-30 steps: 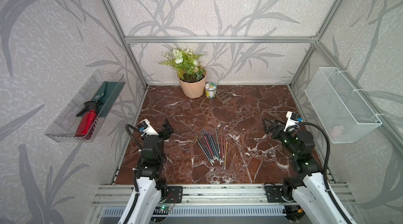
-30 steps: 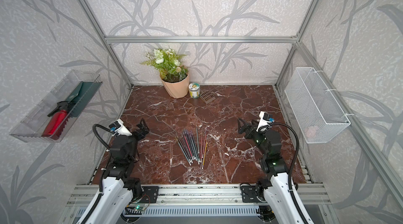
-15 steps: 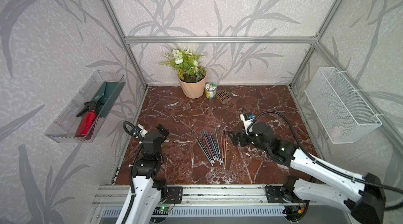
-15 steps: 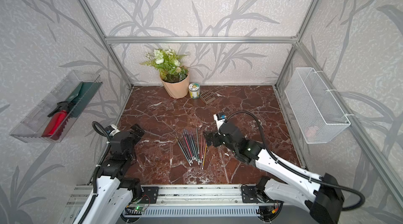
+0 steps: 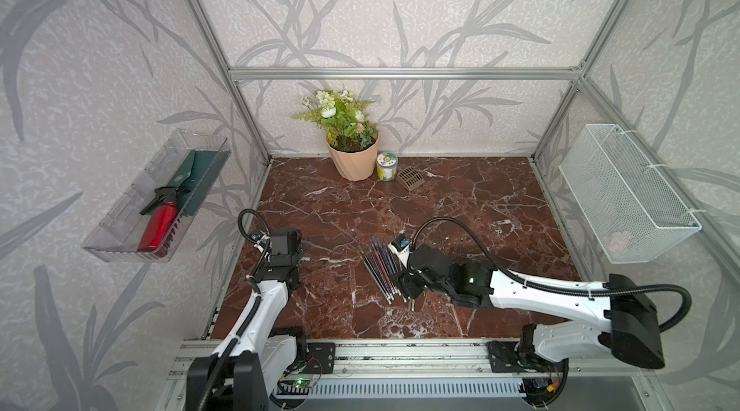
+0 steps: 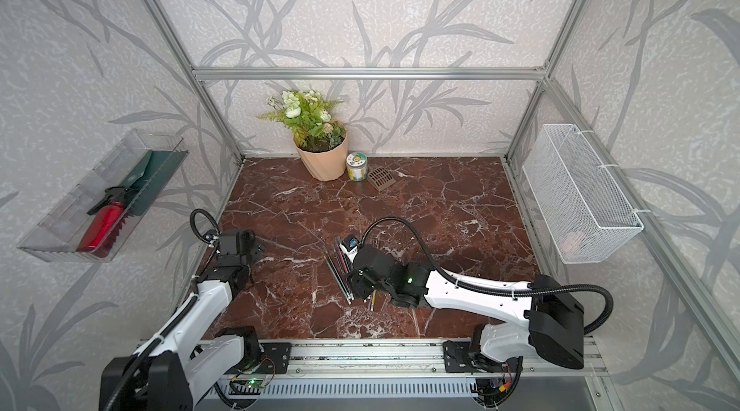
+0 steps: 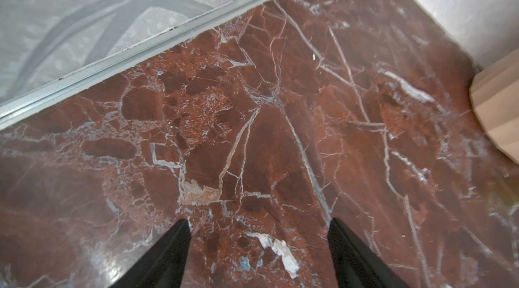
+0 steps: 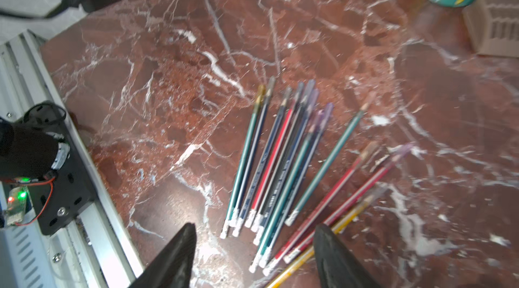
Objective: Remove the protective cover of the pencils
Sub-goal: Pick up the pencil from the center of the board.
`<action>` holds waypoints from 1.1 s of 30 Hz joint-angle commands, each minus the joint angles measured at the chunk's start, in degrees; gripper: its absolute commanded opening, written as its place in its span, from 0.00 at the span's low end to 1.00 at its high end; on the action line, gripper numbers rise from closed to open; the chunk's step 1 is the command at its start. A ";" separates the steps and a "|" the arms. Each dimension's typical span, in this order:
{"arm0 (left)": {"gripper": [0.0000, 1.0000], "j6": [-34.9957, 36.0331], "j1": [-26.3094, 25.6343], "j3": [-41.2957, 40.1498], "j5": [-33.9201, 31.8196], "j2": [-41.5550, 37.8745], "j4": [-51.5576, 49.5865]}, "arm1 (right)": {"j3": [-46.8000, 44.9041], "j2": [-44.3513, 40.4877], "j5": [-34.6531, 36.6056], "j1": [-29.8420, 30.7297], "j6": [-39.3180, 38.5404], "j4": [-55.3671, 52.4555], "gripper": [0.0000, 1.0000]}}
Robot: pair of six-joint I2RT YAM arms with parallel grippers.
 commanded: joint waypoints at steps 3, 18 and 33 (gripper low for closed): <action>0.59 0.45 5.86 2.62 14.07 6.09 3.29 | 6.66 9.70 -3.84 2.63 -1.12 -0.19 0.56; 0.65 0.02 6.84 -1.57 15.62 0.90 6.34 | 26.26 32.38 4.09 2.39 2.64 -14.76 0.32; 0.68 -0.26 6.84 -3.53 15.25 -2.52 7.06 | 28.12 36.53 1.82 -0.07 3.81 -15.58 0.26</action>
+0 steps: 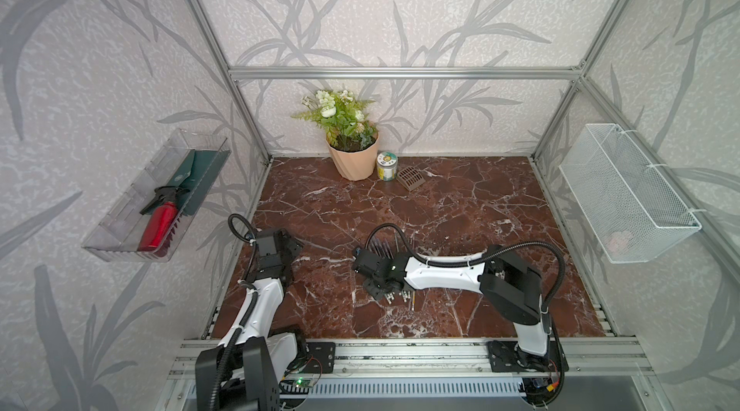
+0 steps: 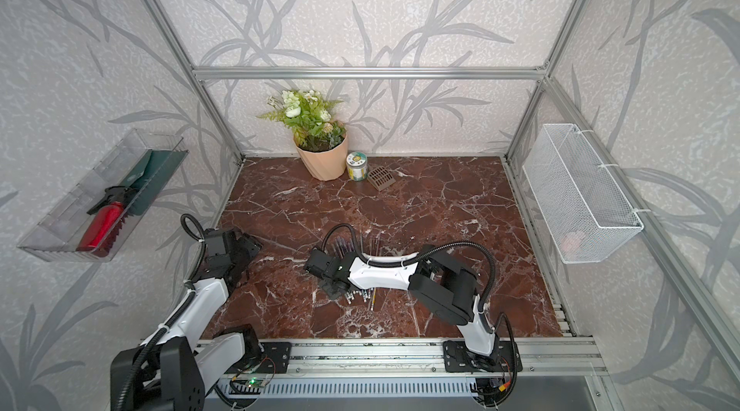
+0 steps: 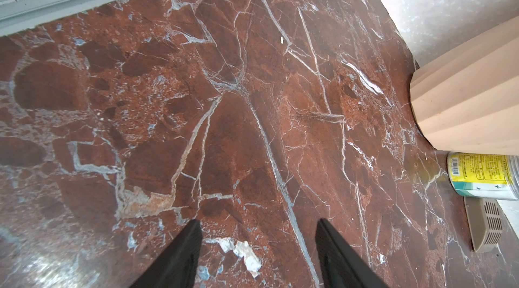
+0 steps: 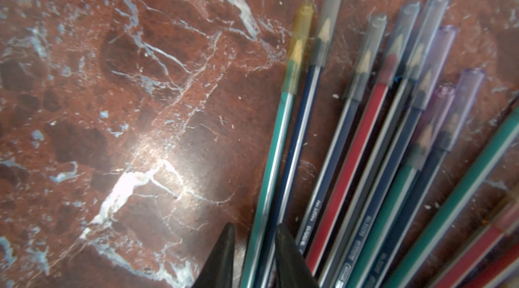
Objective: Remove the protective cover of the pencils
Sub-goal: Pick up the pencil from the center of the board.
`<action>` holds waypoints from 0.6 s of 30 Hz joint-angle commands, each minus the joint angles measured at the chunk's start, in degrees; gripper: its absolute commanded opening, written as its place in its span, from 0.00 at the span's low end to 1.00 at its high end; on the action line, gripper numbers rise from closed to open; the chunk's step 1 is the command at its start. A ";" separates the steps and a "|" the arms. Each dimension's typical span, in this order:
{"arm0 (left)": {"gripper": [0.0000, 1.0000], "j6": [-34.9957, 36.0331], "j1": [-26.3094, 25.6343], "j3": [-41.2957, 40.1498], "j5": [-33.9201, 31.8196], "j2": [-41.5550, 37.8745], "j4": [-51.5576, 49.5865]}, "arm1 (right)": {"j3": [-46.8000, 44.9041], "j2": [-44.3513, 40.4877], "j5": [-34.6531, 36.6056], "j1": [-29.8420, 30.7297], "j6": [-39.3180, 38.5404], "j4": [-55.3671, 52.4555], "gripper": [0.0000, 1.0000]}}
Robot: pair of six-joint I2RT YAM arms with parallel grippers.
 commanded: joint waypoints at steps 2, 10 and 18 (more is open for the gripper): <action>0.68 -0.50 0.31 -1.10 -0.39 -1.21 0.66 | 2.06 1.51 -0.41 -0.38 0.96 -1.90 0.24; 0.69 -0.56 0.29 -1.61 -0.34 -2.17 0.70 | 3.60 3.23 0.53 -0.47 1.87 -3.68 0.19; 0.69 -0.59 0.28 -1.78 -0.34 -2.41 0.77 | 4.86 2.66 1.52 -0.29 1.04 -5.57 0.26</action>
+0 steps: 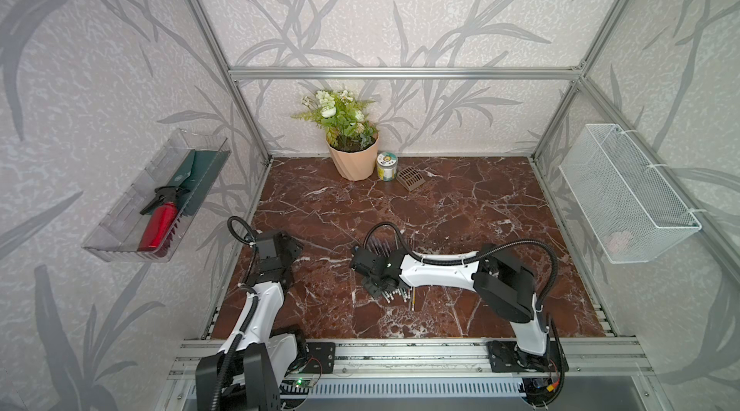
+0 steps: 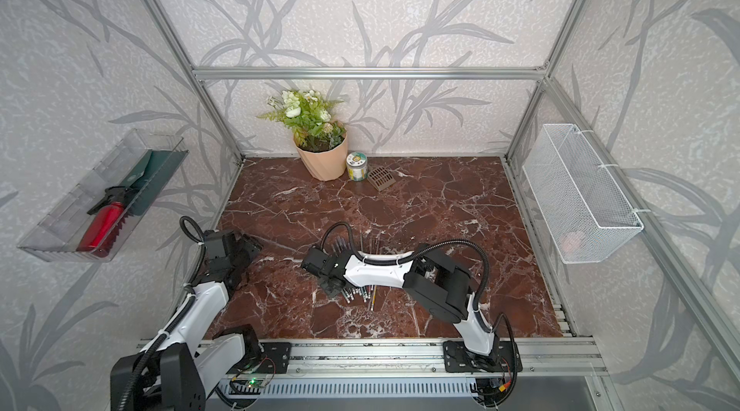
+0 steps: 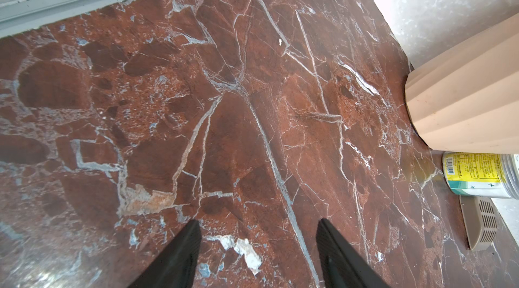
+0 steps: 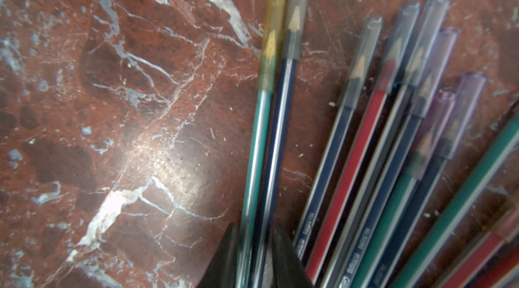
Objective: Remove the protective cover of the pencils
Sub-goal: Pick up the pencil from the center of the board.
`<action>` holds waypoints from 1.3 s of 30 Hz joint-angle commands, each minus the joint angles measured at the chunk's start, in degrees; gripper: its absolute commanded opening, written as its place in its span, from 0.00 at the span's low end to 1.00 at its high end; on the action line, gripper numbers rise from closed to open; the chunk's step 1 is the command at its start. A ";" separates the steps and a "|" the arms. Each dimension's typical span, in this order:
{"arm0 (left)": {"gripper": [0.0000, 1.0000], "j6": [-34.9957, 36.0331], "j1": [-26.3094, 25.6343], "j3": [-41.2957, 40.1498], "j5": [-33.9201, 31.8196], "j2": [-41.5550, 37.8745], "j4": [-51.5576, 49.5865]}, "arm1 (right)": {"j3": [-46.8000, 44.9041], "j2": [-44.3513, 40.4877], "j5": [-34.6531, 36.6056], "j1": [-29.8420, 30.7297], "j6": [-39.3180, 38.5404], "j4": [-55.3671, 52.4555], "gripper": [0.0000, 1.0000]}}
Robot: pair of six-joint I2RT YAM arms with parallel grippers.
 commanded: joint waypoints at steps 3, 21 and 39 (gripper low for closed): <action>0.69 -0.61 0.25 -0.66 -0.34 -0.87 0.24 | 1.01 -0.95 1.01 0.77 -0.93 -1.87 0.26; 0.69 -0.48 0.28 -0.87 -0.27 -1.27 0.46 | 1.58 -1.19 1.06 1.89 -0.84 -2.39 0.26; 0.69 -0.48 0.28 -1.15 -0.16 -1.58 0.57 | 3.37 -1.95 3.79 3.77 -1.34 -4.25 0.30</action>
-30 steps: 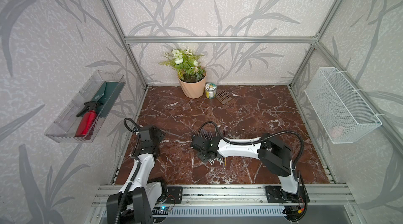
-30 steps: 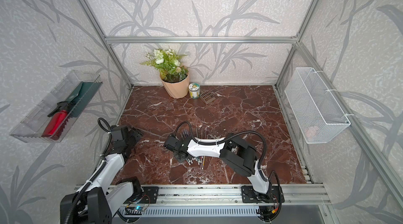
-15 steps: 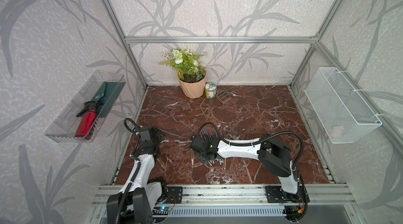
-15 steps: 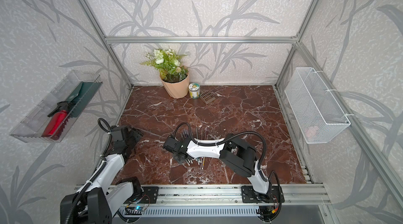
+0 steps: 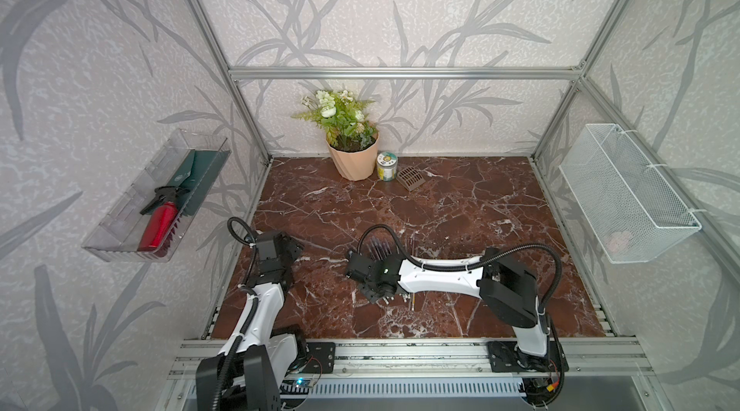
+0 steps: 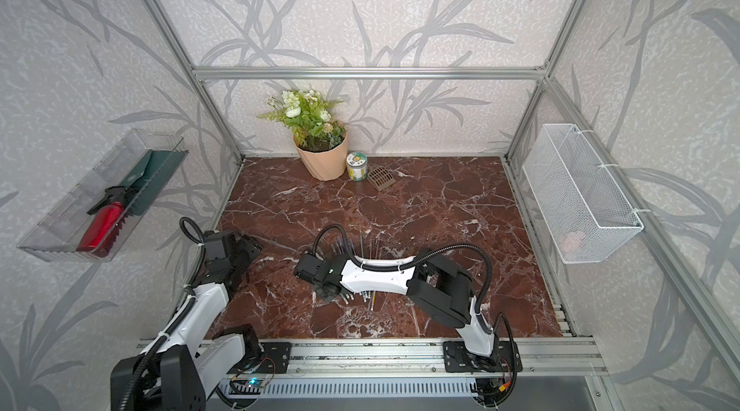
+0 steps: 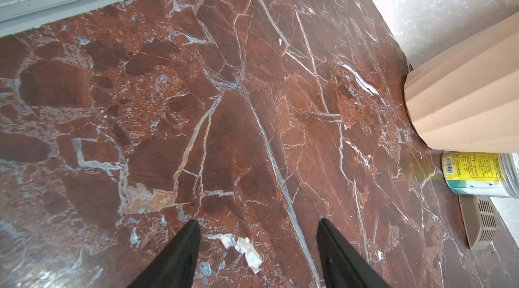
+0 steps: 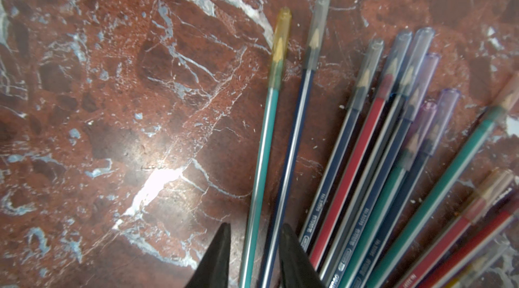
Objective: Remove the protective cover of the pencils
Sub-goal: Pick up the pencil from the center of the board.
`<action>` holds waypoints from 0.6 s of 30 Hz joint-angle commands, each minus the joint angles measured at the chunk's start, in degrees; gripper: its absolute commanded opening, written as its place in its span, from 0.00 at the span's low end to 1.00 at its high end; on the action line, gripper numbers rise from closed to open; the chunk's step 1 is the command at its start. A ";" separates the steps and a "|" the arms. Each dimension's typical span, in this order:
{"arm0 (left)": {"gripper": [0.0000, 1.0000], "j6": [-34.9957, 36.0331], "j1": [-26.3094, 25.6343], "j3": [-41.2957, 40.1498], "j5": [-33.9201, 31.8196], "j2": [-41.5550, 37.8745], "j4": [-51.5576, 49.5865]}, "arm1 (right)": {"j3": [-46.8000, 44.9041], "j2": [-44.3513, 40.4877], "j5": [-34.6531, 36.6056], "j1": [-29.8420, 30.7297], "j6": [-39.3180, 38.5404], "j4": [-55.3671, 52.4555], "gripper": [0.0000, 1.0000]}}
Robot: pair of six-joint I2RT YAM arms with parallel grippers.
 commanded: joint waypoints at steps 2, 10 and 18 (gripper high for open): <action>0.69 -0.45 0.29 -0.63 -0.19 -1.05 0.42 | 1.59 0.13 0.54 0.23 0.35 -1.60 0.29; 0.69 -0.46 0.26 -0.67 -0.25 -1.26 0.40 | 2.92 2.99 0.24 0.21 0.78 -1.64 0.26; 0.70 -0.45 0.26 -0.78 -0.16 -1.31 0.43 | 3.72 5.26 0.02 -0.39 1.12 -1.97 0.25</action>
